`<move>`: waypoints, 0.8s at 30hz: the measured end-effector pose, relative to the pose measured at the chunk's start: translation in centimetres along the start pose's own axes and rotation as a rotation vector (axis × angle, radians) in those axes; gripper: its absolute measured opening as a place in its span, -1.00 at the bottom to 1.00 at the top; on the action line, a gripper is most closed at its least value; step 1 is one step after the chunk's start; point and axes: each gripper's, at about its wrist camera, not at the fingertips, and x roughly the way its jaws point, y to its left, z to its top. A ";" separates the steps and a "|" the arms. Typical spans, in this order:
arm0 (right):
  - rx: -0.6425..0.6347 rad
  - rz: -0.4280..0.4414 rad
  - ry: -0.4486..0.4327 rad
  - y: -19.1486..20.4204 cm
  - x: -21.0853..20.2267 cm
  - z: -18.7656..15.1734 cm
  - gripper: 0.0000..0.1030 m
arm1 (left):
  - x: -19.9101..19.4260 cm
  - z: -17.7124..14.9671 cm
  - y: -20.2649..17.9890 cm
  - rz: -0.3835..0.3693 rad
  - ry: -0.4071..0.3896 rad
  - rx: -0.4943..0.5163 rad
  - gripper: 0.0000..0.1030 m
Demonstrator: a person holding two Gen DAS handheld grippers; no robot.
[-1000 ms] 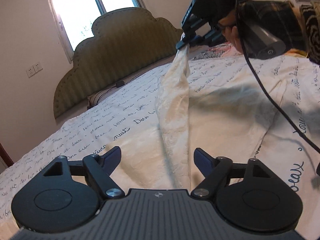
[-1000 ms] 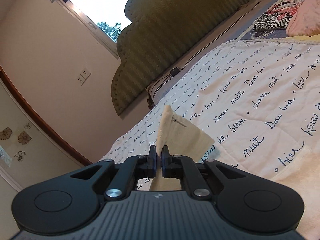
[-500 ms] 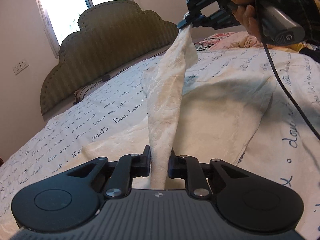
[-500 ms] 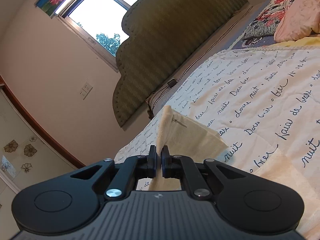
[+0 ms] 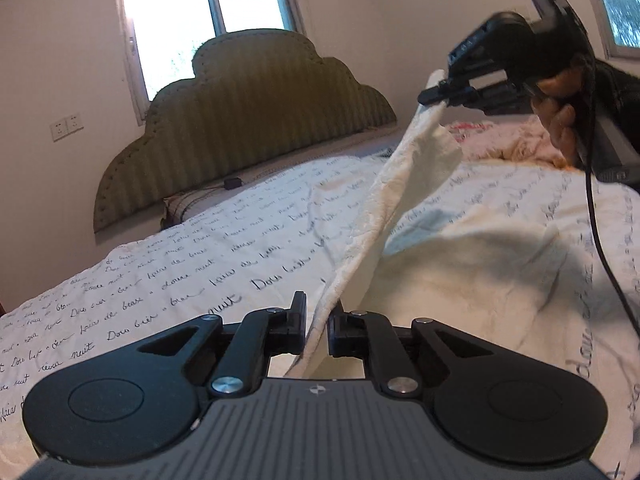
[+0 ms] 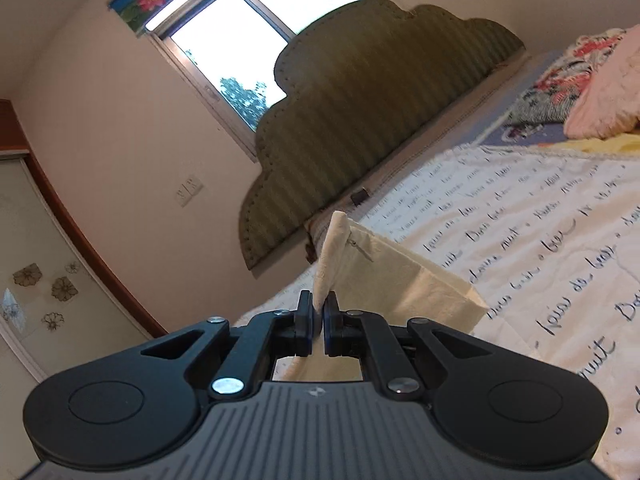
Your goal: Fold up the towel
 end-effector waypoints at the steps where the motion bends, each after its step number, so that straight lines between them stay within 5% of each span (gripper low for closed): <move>1: 0.020 -0.036 0.036 -0.7 0.6 -0.2 -0.89 | 0.2 -0.4 -0.5 -0.024 0.029 0.005 -0.74; 3: 0.082 -0.085 0.099 -2.3 2.1 -0.4 -0.89 | 1.0 -0.7 -0.4 -0.068 0.079 -0.031 -0.74; 6: 0.136 -0.081 0.117 -3.1 3.4 -0.4 -0.89 | 1.3 -0.4 0.3 -0.029 0.067 -0.070 -0.74; 12: -0.079 0.060 -0.084 1.5 -0.5 0.4 -0.89 | -0.8 0.7 1.2 0.034 -0.072 -0.127 -0.62; 19: 0.114 -0.199 0.091 -5.8 -2.5 -3.8 -0.89 | -0.5 -1.8 -2.5 -0.148 0.024 -0.002 -0.54; 24: 0.170 -0.179 0.075 -6.9 -4.3 -4.2 -0.89 | -0.4 -2.1 -3.0 -0.144 0.015 0.019 -0.64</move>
